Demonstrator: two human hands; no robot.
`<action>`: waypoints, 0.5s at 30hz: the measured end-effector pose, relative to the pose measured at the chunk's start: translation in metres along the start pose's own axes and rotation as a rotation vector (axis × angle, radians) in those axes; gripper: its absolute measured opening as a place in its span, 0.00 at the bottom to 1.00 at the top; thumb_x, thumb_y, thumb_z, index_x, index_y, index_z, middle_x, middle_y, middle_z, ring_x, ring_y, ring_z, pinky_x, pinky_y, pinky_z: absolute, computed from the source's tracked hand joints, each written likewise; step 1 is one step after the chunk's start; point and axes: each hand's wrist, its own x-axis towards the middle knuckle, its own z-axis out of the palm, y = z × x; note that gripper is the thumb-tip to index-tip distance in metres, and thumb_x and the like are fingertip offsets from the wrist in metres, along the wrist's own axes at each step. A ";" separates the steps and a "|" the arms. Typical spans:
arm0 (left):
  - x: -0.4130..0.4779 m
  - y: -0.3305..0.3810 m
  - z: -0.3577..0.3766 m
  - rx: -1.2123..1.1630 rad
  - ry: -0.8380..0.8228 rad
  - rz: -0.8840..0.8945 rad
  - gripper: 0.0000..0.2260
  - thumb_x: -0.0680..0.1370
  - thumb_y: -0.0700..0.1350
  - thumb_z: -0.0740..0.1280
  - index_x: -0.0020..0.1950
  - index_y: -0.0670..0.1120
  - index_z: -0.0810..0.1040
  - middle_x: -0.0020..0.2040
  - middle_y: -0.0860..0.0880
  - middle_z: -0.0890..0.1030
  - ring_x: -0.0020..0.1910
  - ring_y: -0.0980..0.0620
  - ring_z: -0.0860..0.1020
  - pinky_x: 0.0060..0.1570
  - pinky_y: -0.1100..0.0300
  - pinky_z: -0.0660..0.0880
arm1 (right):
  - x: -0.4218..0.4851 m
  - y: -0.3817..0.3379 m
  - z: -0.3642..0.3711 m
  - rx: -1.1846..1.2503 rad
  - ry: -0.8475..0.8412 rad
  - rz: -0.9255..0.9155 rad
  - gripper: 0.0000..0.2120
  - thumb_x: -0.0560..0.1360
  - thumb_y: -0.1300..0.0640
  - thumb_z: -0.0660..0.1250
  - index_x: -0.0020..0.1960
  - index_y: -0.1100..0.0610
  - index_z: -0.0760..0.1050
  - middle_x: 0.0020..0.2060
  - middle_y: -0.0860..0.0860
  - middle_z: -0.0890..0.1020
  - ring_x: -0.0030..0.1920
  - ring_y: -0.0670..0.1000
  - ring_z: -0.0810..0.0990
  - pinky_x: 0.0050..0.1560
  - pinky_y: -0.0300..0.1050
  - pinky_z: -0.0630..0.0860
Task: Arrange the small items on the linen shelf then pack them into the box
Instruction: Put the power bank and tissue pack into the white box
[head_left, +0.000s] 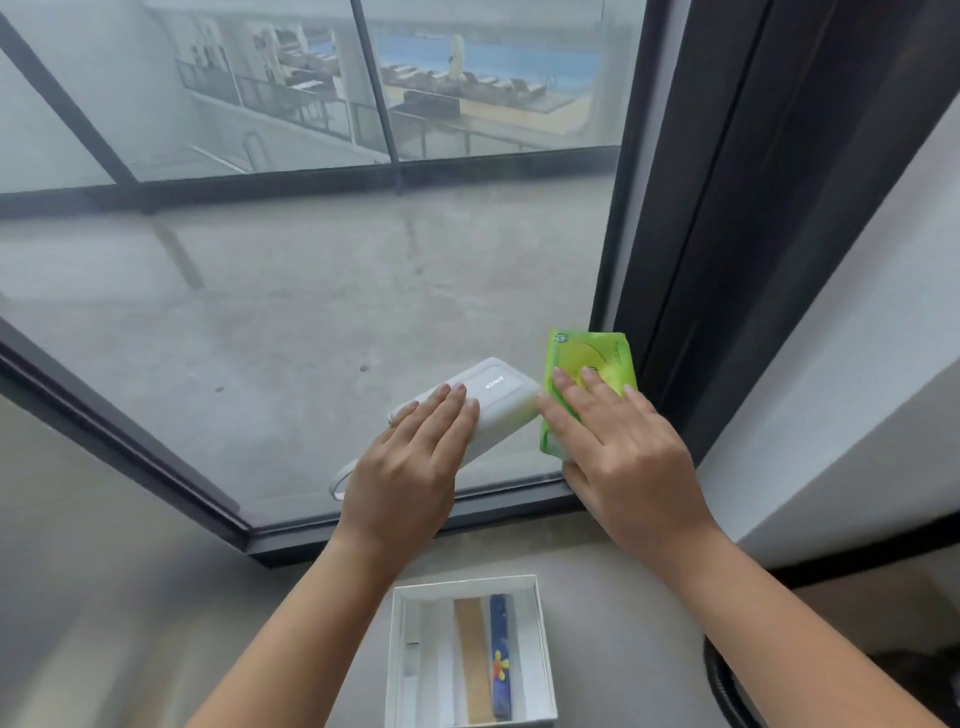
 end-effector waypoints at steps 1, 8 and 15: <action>-0.013 -0.004 0.014 0.003 -0.001 -0.004 0.19 0.69 0.31 0.54 0.53 0.33 0.80 0.54 0.36 0.80 0.52 0.37 0.80 0.47 0.43 0.78 | -0.010 -0.005 0.018 0.002 -0.004 -0.003 0.25 0.58 0.70 0.75 0.55 0.61 0.81 0.54 0.59 0.81 0.53 0.61 0.81 0.48 0.59 0.78; -0.110 -0.026 0.118 0.023 0.001 -0.026 0.18 0.69 0.30 0.56 0.53 0.33 0.80 0.54 0.36 0.80 0.52 0.37 0.80 0.48 0.43 0.78 | -0.087 -0.027 0.137 0.006 -0.005 -0.052 0.21 0.63 0.67 0.74 0.56 0.61 0.81 0.54 0.59 0.81 0.53 0.61 0.81 0.48 0.58 0.79; -0.186 -0.033 0.215 0.004 0.057 -0.036 0.18 0.68 0.27 0.59 0.54 0.33 0.80 0.55 0.37 0.80 0.54 0.38 0.79 0.49 0.44 0.78 | -0.157 -0.033 0.227 -0.012 0.019 -0.086 0.21 0.62 0.67 0.75 0.54 0.61 0.81 0.53 0.59 0.82 0.52 0.61 0.81 0.48 0.58 0.79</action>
